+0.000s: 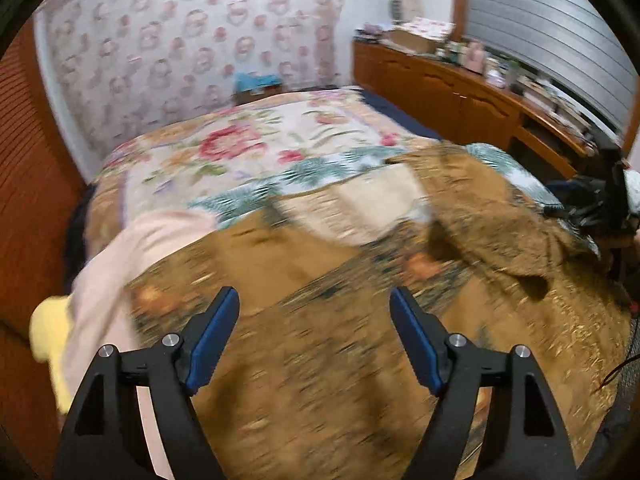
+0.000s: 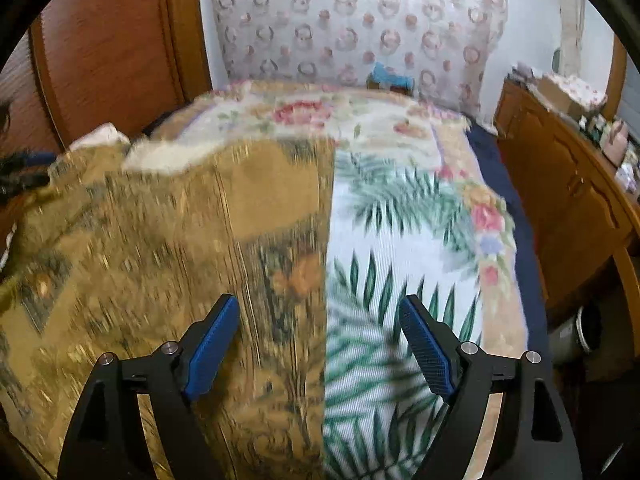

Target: Fold small clothes

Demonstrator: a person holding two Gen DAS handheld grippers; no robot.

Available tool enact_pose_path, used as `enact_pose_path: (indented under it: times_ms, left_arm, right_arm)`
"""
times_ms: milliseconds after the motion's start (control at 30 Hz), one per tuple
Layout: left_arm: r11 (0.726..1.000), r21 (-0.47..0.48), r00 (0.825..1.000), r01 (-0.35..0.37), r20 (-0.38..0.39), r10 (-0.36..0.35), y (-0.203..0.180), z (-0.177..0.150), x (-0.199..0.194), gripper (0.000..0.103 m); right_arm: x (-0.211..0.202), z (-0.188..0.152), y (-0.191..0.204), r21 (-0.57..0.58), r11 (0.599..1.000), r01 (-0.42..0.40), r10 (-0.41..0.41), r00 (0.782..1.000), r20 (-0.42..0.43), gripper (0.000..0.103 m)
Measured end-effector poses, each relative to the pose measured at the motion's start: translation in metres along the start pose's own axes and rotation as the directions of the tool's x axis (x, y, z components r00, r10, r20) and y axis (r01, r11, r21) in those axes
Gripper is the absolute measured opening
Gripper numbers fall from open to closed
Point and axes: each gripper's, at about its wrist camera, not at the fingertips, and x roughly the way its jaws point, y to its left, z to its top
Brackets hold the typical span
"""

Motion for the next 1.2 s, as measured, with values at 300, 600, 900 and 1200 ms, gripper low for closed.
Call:
enact_pose_path:
  times_ms: [300,600,900,1200]
  left_arm:
    - [0.988,-0.138,0.997,-0.07,-0.033,0.066,0.071,-0.027,0.0,0.068]
    - [0.977,-0.207,0.997,-0.044,-0.071,0.03,0.09,-0.039,0.023,0.052]
    - [0.979,-0.2,0.998,-0.021,-0.07,0.007,0.089,-0.031,0.036,0.034]
    - [0.986,-0.164,0.997,-0.035,0.056,0.045,0.065,-0.014,-0.006,0.006]
  right_arm:
    - [0.037,0.05,0.007,-0.081,0.997,-0.017,0.015,1.0,-0.022,0.08]
    - [0.087,0.074,-0.005,-0.06,0.998,-0.03,0.025,0.996,-0.086,0.076]
    - [0.1,0.095,-0.006,-0.042,0.996,-0.081,0.076,0.991,-0.111,0.035]
    - [0.076,0.091,0.007,-0.072,0.995,-0.068,0.066,0.997,-0.026,0.003]
